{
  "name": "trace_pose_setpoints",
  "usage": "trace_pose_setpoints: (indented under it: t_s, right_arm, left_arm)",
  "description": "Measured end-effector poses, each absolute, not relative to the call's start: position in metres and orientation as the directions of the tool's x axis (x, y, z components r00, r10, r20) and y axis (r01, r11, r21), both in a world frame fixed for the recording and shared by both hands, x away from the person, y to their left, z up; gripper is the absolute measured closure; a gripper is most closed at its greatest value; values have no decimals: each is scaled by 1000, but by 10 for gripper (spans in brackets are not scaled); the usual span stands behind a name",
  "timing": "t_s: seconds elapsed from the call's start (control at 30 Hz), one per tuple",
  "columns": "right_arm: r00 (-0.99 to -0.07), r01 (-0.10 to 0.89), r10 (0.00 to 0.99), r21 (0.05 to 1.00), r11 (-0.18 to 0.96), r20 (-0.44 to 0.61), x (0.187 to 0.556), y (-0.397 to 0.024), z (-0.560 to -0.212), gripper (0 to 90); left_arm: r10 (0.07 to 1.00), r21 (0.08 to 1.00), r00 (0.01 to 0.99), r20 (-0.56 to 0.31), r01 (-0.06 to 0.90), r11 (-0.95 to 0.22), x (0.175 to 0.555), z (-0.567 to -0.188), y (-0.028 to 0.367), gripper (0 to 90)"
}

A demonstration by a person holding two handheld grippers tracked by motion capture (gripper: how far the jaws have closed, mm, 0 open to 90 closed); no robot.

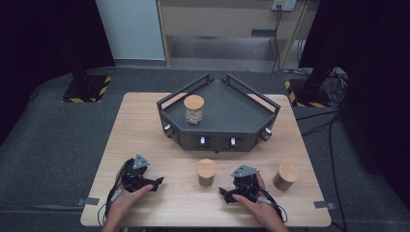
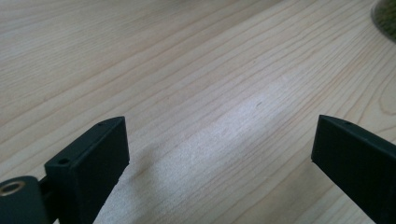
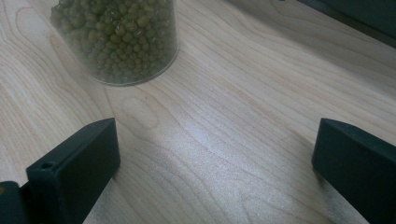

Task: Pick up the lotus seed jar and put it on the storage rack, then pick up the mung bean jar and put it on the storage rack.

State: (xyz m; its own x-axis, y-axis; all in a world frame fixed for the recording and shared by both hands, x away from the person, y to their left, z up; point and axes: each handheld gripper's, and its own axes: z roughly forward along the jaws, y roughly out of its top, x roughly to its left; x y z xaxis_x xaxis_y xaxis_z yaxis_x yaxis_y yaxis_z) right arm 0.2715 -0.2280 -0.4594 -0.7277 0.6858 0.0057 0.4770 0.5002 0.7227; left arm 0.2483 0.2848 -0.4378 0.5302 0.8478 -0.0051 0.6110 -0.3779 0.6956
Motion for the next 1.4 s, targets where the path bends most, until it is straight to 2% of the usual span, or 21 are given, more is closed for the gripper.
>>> trace_pose_setpoints:
  t_s: [0.33, 0.47, 1.4]
  right_arm:
    - [-728, 477, 686, 723, 500, 6, 271, -228, -459, 11]
    - [-728, 477, 686, 723, 500, 6, 272, -228, -459, 11]
    - [-738, 478, 675, 717, 508, 14, 272, -227, -449, 33]
  left_arm:
    - [854, 686, 520, 10, 618, -384, 245, -449, 285, 23]
    - [856, 711, 518, -2, 602, -363, 242, -456, 291, 9]
    - [853, 710, 522, 0, 600, -367, 243, -456, 291, 0]
